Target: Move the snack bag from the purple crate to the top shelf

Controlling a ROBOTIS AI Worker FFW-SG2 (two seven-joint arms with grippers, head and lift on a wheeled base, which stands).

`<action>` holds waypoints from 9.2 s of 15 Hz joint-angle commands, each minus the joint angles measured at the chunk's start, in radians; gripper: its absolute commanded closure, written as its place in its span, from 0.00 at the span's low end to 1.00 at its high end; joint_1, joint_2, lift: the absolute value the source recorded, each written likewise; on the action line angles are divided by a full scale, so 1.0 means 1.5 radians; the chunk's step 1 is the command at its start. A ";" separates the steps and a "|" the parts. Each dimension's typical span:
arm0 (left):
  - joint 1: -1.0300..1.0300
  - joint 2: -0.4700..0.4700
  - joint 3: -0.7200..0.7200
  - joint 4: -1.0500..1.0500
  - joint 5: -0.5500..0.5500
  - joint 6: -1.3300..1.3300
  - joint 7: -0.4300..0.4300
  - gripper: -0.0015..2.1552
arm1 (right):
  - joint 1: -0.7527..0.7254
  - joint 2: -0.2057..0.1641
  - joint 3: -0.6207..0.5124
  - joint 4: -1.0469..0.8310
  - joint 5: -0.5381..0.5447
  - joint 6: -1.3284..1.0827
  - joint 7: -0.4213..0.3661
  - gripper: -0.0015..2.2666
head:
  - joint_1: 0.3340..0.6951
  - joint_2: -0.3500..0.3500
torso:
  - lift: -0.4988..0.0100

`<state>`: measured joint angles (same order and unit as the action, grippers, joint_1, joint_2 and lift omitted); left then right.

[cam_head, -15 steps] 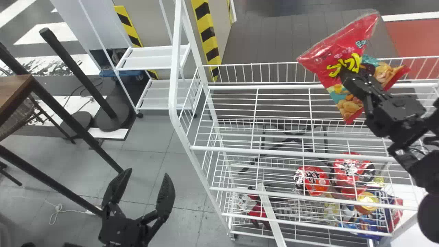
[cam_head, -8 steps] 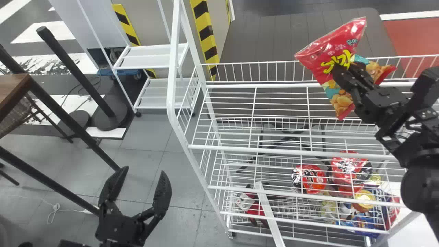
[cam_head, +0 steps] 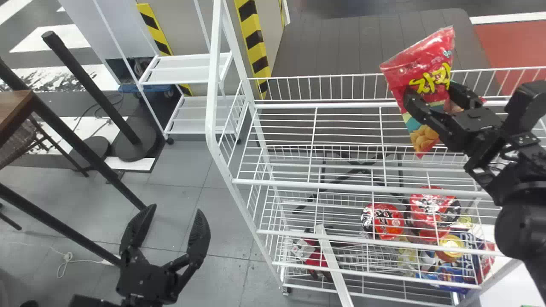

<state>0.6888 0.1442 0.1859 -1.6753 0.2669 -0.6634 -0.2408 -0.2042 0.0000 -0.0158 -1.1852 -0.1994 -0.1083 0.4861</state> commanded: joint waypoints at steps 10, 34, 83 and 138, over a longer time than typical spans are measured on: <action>-0.013 0.003 0.003 0.015 0.003 0.004 -0.001 0.05 | 0.072 0.001 -0.031 -0.163 0.012 0.170 -0.045 0.05 | 1.00 0.81 | 0.98; -0.029 0.002 0.006 0.035 0.008 0.004 -0.002 0.05 | 0.141 0.001 -0.008 -0.359 -0.046 0.268 -0.049 0.90 | 1.00 0.78 | 0.98; -0.003 -0.002 -0.003 0.036 -0.001 -0.076 0.005 0.05 | 0.050 0.001 0.225 -0.018 -0.161 -0.055 -0.124 0.03 | 1.00 1.00 | 0.98; -0.346 -0.047 -0.539 -0.151 -0.196 0.683 0.302 0.03 | 0.549 0.000 -0.261 -0.375 -0.251 -0.133 0.035 0.04 | 1.00 0.00 | 0.98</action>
<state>0.2121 0.0995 -0.6180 -1.9441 -0.0212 0.3549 0.2122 0.6134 -0.0018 -0.4024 -1.7473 -0.5690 -0.3049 0.5340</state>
